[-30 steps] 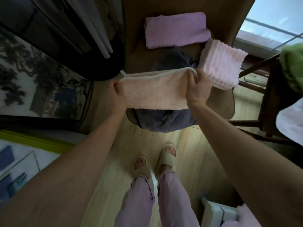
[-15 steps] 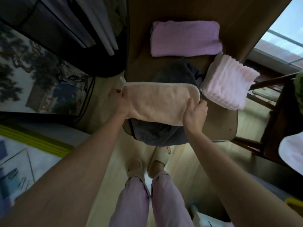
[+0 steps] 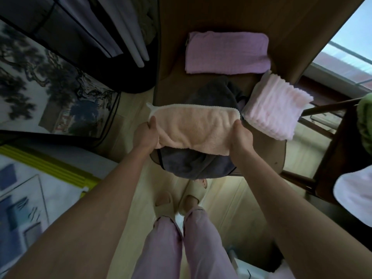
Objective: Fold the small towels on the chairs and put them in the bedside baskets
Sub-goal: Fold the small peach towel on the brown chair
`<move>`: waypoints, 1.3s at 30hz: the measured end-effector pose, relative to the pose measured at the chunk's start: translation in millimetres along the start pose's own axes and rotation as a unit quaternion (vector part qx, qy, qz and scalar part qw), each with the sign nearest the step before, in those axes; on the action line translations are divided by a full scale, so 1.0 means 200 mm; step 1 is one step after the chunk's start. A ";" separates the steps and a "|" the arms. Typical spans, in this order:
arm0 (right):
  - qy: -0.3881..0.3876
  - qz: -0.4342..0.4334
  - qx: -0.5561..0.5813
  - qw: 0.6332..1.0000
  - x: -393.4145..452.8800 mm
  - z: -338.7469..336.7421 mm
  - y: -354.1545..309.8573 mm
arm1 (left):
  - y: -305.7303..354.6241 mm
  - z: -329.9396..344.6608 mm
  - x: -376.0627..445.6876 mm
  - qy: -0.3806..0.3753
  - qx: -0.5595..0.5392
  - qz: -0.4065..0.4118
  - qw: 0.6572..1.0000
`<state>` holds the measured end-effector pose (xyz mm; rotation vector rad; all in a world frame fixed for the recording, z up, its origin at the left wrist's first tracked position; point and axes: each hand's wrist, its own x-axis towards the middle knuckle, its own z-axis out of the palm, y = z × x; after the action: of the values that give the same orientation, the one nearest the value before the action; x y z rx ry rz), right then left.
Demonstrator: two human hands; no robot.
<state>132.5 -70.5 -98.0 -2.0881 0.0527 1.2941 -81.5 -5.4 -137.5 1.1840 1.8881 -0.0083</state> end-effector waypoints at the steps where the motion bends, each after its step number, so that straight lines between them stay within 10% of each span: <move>1: -0.001 -0.029 -0.022 0.999 0.00 -0.01 0.01 | 0.00 0.00 0.00 0.002 -0.008 0.013 1.000; 8: -0.001 -0.279 -0.194 0.941 -0.04 -0.07 0.02 | 0.02 -0.03 -0.06 0.028 -0.087 0.097 0.991; 17: 0.088 -0.376 -0.250 0.888 0.07 -0.18 -0.23 | 0.22 -0.03 -0.06 0.080 -0.038 0.211 0.973; 23: 0.079 -0.523 -0.451 0.719 0.13 0.02 -0.14 | 0.15 0.08 -0.02 0.081 -0.030 0.141 0.986; 31: -0.040 -0.492 -0.504 0.709 0.24 0.20 0.14 | 0.13 0.14 0.06 0.046 -0.184 0.006 0.982; 39: -0.046 -0.474 -0.530 0.702 0.27 0.25 0.18 | 0.06 0.05 0.14 0.098 -0.132 0.143 0.976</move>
<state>108.0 -55.0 -173.9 -2.2158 -1.9630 0.7208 -70.4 16.7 -158.2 1.2940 1.8007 0.5184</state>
